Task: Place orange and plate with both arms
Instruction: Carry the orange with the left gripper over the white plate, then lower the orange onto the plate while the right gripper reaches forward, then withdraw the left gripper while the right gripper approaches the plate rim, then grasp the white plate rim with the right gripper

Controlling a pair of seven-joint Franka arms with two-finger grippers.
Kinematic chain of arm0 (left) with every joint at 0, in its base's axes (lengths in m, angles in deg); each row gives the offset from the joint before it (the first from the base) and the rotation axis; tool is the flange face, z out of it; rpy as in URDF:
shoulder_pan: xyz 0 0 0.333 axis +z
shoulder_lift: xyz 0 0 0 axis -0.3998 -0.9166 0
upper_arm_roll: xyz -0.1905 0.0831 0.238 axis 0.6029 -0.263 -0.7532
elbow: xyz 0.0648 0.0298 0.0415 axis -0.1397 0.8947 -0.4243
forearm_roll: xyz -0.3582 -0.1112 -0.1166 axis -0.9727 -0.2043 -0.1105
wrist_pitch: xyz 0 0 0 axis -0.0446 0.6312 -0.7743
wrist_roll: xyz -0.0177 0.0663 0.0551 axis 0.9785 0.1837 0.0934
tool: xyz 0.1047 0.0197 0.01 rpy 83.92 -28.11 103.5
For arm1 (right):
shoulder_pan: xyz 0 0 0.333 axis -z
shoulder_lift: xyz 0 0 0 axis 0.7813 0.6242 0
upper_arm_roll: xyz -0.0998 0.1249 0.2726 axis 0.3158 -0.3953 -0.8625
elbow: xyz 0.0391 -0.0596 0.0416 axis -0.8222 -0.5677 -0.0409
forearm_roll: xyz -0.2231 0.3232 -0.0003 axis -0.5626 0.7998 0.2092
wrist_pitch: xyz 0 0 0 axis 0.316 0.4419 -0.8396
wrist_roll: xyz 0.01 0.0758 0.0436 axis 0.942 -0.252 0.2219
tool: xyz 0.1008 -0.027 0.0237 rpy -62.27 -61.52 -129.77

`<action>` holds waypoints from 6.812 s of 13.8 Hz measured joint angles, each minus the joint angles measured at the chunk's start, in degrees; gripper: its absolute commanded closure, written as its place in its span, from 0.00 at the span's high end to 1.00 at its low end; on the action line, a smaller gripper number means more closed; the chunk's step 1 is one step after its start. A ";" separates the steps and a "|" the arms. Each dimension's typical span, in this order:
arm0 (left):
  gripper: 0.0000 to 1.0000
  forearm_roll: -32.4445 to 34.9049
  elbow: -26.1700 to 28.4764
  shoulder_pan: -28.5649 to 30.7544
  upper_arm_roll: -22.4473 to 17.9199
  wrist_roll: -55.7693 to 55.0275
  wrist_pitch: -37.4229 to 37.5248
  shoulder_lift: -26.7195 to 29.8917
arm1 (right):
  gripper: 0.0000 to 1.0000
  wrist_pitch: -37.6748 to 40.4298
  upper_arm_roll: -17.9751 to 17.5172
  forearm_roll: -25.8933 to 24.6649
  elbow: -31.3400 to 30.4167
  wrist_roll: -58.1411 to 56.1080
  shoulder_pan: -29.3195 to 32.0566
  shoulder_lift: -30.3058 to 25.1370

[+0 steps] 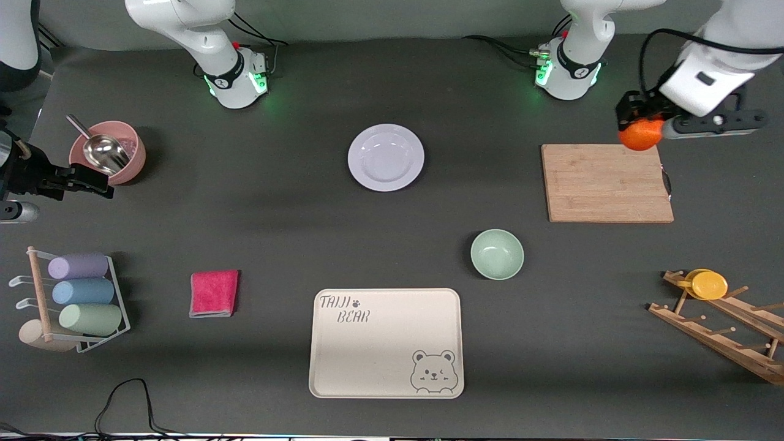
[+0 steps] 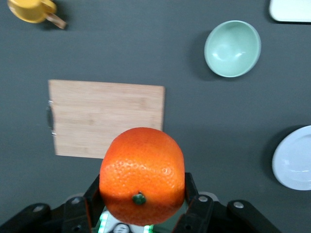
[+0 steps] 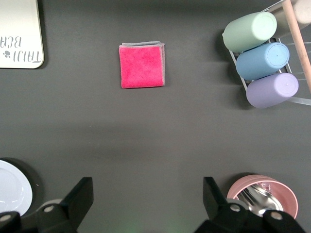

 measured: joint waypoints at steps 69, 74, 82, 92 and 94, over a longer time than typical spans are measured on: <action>1.00 13.50 -25.57 11.45 4.68 5.41 2.41 -26.62 | 1.00 -38.48 0.60 91.74 -52.91 -51.71 -29.73 5.69; 1.00 10.49 -11.48 -4.78 -15.78 8.36 -3.93 -15.21 | 1.00 -26.88 5.19 94.42 -53.74 -60.56 -29.27 11.81; 1.00 10.48 -7.61 3.11 -9.15 8.53 -5.61 -12.64 | 1.00 -16.34 5.23 102.57 -55.52 -70.75 -29.36 22.24; 1.00 10.47 -8.07 3.26 -8.53 8.52 -4.45 -13.12 | 0.35 -15.08 5.24 102.68 -55.55 -70.57 -29.35 24.17; 1.00 10.47 -8.20 3.30 -8.49 8.51 -4.45 -13.12 | 0.36 -15.03 5.24 102.68 -55.55 -70.56 -29.35 24.37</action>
